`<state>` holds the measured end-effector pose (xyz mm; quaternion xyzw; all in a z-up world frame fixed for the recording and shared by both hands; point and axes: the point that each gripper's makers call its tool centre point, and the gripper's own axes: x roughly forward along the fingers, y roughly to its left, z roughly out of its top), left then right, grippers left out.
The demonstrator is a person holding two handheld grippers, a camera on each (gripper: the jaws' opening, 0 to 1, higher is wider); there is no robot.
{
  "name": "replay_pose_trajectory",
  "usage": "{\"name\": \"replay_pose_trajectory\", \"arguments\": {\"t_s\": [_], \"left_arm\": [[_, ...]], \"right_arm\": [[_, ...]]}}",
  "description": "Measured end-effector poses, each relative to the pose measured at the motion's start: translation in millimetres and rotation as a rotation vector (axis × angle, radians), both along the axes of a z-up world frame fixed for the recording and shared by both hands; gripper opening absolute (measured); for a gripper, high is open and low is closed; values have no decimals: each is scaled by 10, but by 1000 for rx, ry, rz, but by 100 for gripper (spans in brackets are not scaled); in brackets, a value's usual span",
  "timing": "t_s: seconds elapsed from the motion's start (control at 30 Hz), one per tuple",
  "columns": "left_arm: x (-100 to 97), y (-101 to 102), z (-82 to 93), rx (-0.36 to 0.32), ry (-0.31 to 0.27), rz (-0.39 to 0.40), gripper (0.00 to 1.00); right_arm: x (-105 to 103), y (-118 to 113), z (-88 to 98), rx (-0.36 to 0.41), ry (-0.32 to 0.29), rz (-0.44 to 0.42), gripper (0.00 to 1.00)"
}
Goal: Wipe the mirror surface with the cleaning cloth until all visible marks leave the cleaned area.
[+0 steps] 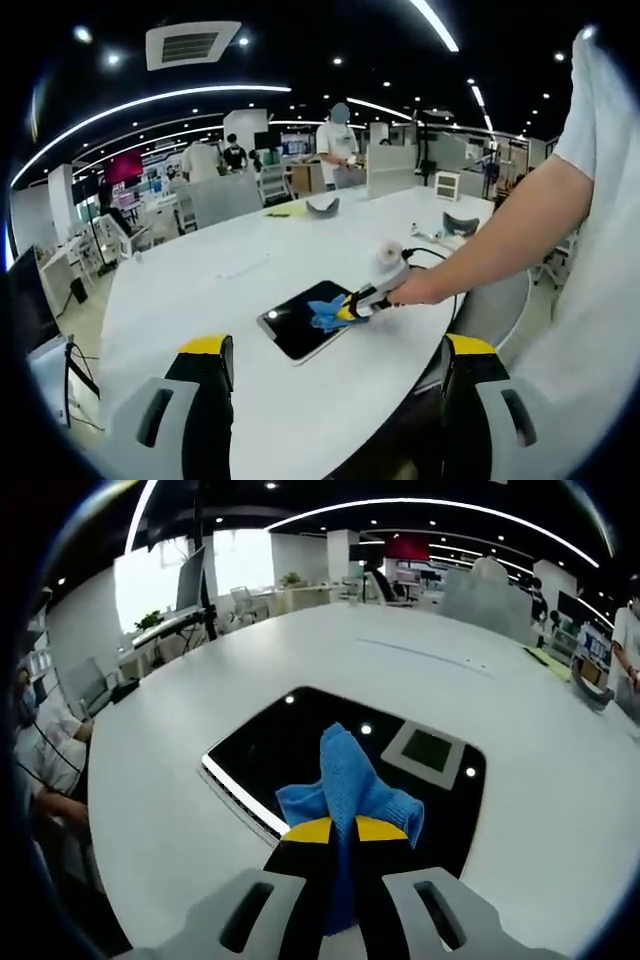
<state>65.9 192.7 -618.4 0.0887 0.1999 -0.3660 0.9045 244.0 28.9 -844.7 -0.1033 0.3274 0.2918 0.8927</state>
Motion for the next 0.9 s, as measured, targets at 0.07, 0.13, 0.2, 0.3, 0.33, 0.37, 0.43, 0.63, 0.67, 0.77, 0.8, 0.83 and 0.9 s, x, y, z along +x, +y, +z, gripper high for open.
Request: {"name": "replay_pose_trajectory", "arguments": {"t_s": [0.07,0.13,0.2,0.3,0.33,0.37,0.43,0.63,0.67,0.77,0.8,0.83,0.9], "left_arm": [[-11,-4,0,-2,1,-4,86],[-20,-2,3,-3,0,-9,86],[-25,3,8,-4,-1,-11,86],[-28,16,15,-3,-4,-12,86],[-27,23,22,-4,-6,-11,86],[-26,27,28,-5,-8,-12,86],[-25,36,32,-7,-8,-11,86],[-25,46,31,-14,-9,-10,85],[-27,45,26,-13,-7,-10,85],[-21,35,31,-18,-9,-11,85],[-16,31,25,-16,-9,-13,85],[-12,30,21,-14,-10,-13,85],[-2,23,22,-20,-10,-11,85]], "right_arm": [[-7,6,-2,-1,6,-5,1],[-11,12,-6,-5,10,-6,1],[-26,25,-6,-6,13,-7,1],[-43,36,-7,-10,13,-4,1],[-54,37,-8,-8,13,-3,1],[-61,40,-9,-8,13,-2,1],[-68,42,-11,-9,13,-3,1],[-91,45,-14,2,15,-11,1],[-90,43,-14,3,15,-11,1],[-95,45,-14,8,17,-16,1],[-100,47,-10,11,18,-19,1],[-101,49,-10,16,21,-24,1],[-106,55,-9,15,22,-23,1]]}}
